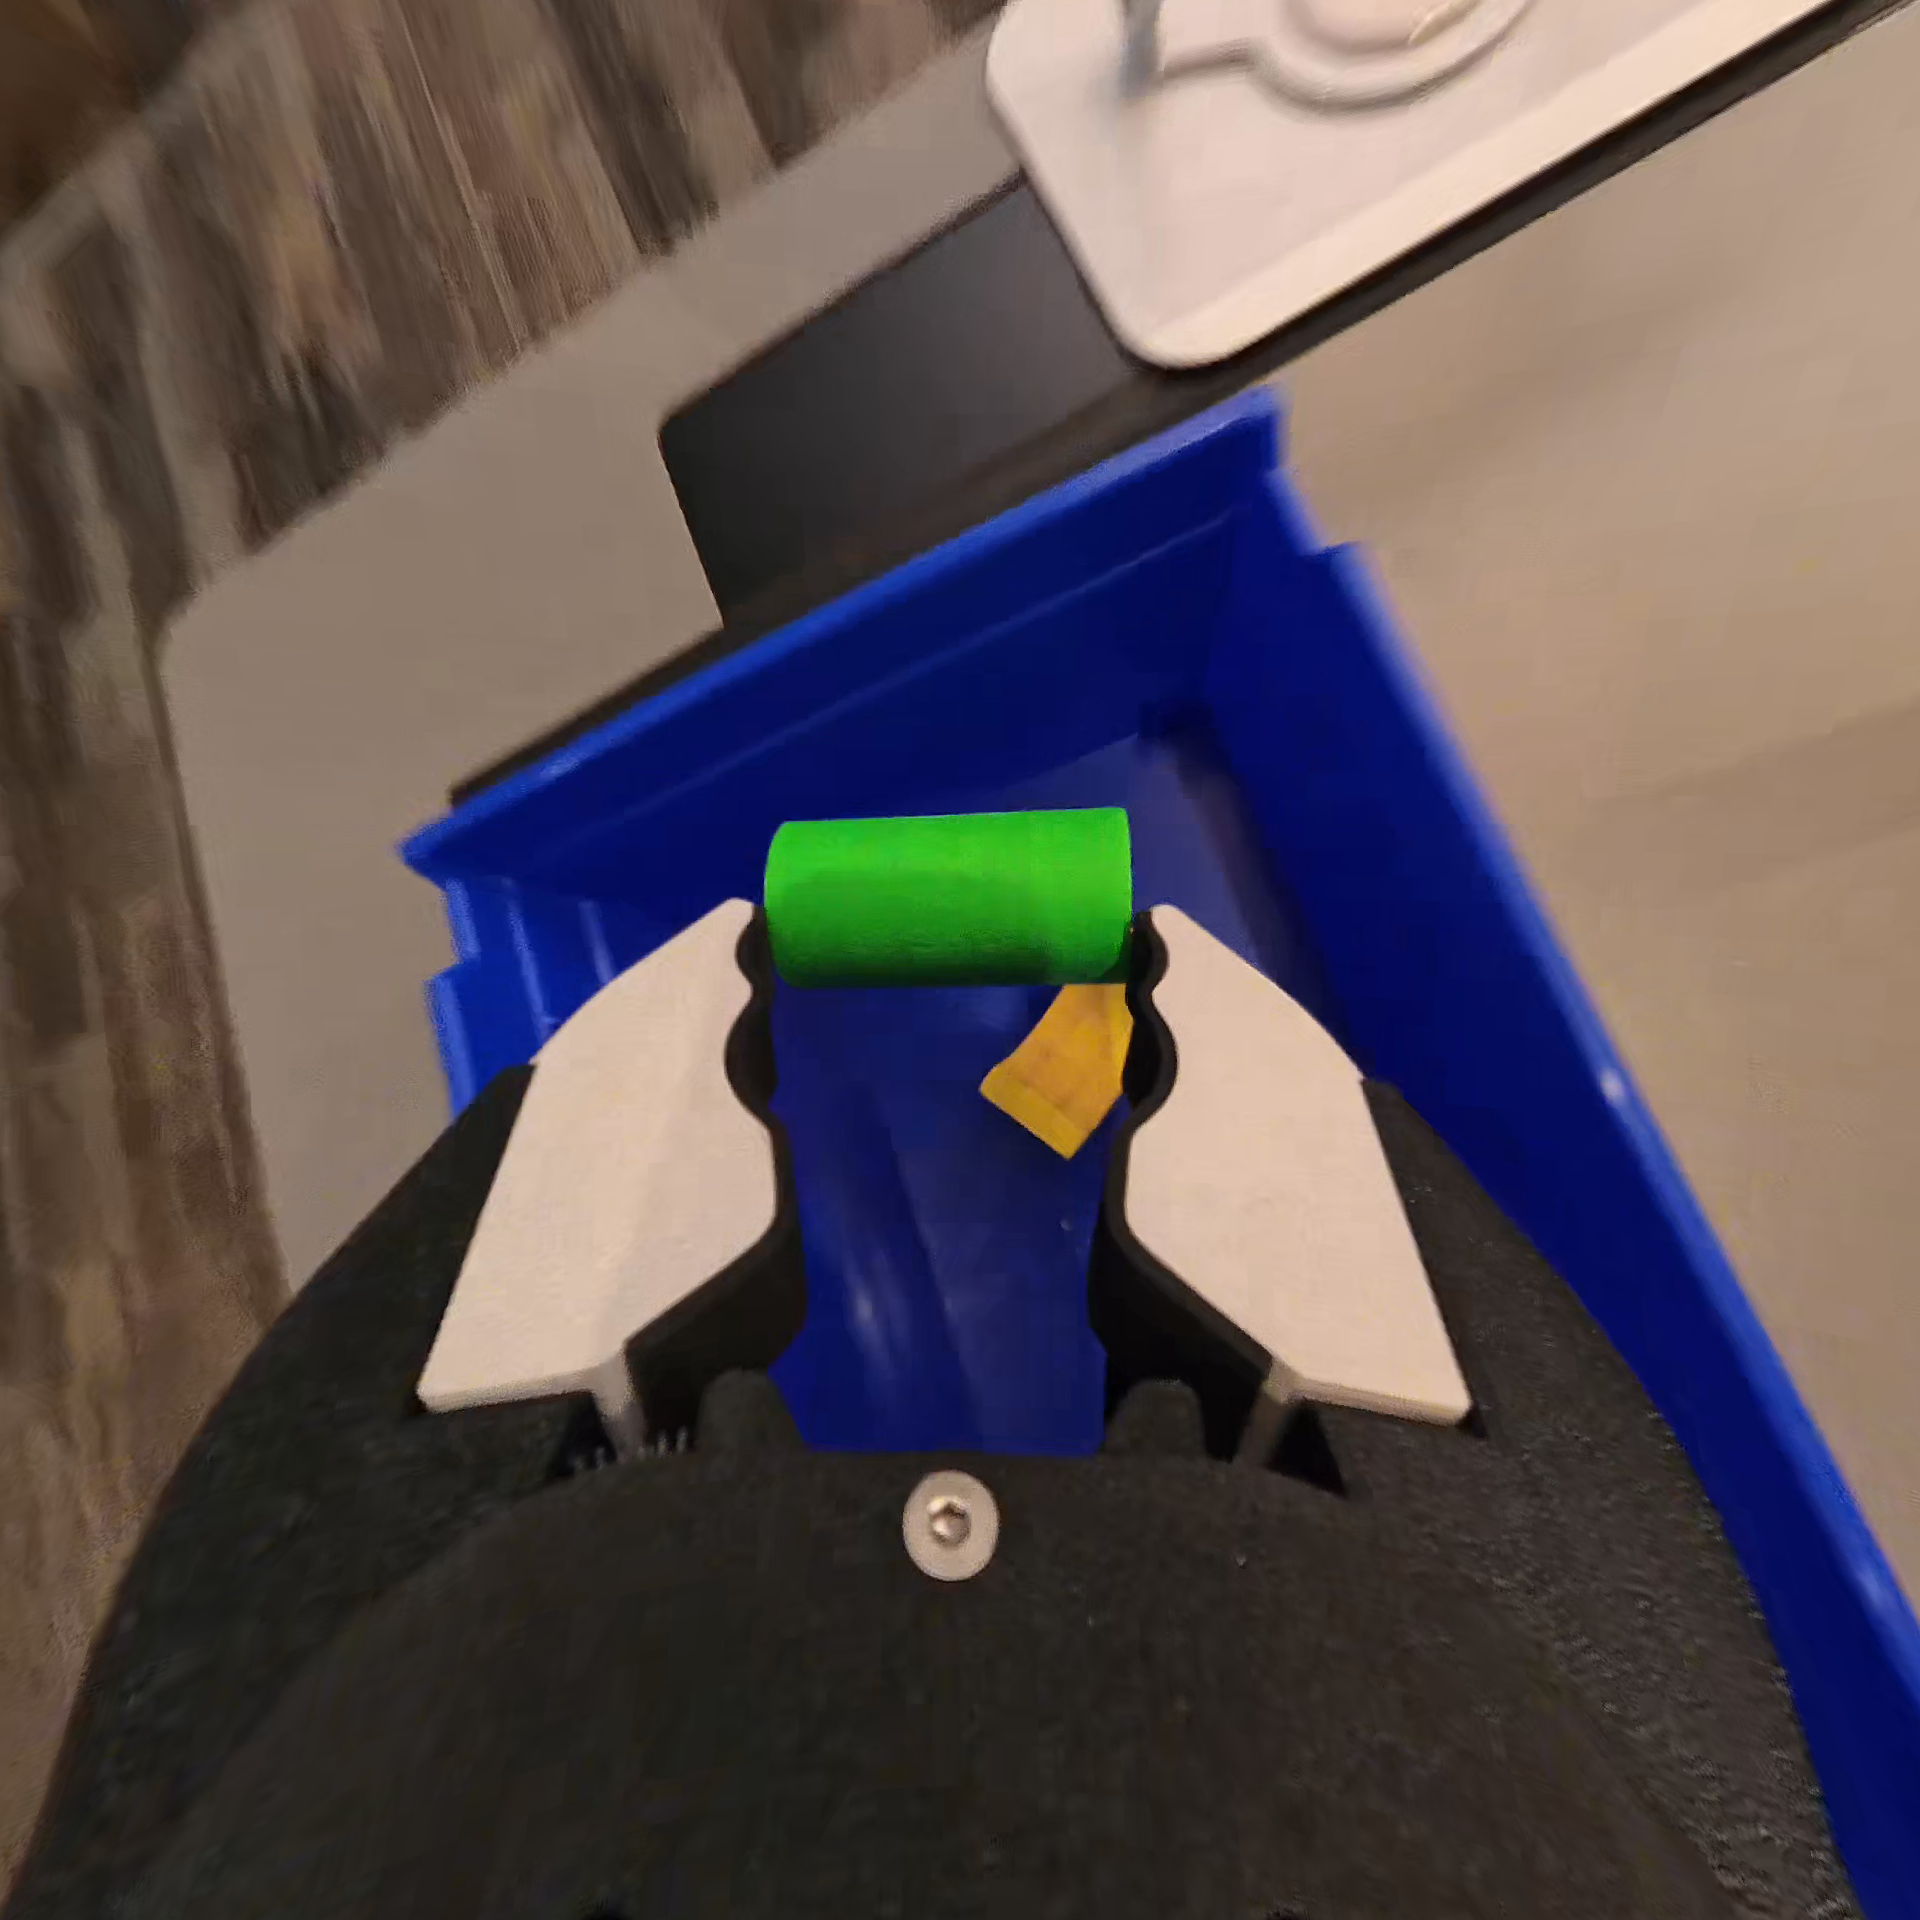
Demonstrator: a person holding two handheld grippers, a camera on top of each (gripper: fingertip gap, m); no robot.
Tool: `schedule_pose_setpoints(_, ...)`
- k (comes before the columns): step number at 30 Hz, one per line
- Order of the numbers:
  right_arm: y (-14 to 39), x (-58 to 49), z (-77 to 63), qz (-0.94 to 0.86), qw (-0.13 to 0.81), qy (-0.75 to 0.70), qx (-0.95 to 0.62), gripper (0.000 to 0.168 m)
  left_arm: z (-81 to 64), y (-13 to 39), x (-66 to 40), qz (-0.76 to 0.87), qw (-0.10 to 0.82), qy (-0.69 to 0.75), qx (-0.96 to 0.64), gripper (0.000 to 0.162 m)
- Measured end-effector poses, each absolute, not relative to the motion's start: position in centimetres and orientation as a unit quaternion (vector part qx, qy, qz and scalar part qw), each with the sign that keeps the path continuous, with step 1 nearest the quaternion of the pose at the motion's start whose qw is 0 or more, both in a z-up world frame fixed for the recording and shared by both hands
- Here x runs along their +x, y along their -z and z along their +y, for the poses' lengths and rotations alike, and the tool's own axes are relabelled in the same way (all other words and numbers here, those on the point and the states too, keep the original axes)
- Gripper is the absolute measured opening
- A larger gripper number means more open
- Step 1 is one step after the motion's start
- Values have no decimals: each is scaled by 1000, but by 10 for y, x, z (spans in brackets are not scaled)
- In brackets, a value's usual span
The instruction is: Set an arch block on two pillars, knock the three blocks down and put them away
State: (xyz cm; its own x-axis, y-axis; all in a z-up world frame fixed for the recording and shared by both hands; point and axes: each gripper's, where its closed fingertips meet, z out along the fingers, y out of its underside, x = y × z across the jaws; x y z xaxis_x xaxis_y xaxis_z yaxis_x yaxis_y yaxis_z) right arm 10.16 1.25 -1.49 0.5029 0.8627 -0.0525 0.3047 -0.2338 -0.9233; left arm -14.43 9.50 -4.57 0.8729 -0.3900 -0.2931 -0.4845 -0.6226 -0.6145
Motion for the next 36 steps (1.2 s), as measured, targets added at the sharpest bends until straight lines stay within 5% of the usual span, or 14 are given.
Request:
schedule_pose_setpoints(5, -26, 90, -21, -298, 353, -594, -658, 56, 21, -32, -61, 415, 486, -17, -769, 66)
schedule_pose_setpoints(8, -52, 96, -47, -246, 194, -750, -583, 33, -30, -39, -11, 534, 513, -46, -671, 66)
schedule_pose_setpoints(16, -37, 73, -89, -308, 109, -729, -601, 55, -96, -34, 63, 613, 526, 41, -588, 65)
schedule_pose_setpoints(25, -43, 77, -112, -340, 48, -753, -562, 31, -121, -37, 86, 632, 513, 105, -572, 66)
schedule_pose_setpoints(30, -42, 81, -134, -370, -18, -761, -532, 32, -135, -40, 89, 644, 504, 136, -560, 65)
schedule_pose_setpoints(36, -37, 78, -122, -376, 29, -746, -549, 31, -122, -36, 78, 620, 523, 103, -577, 63)
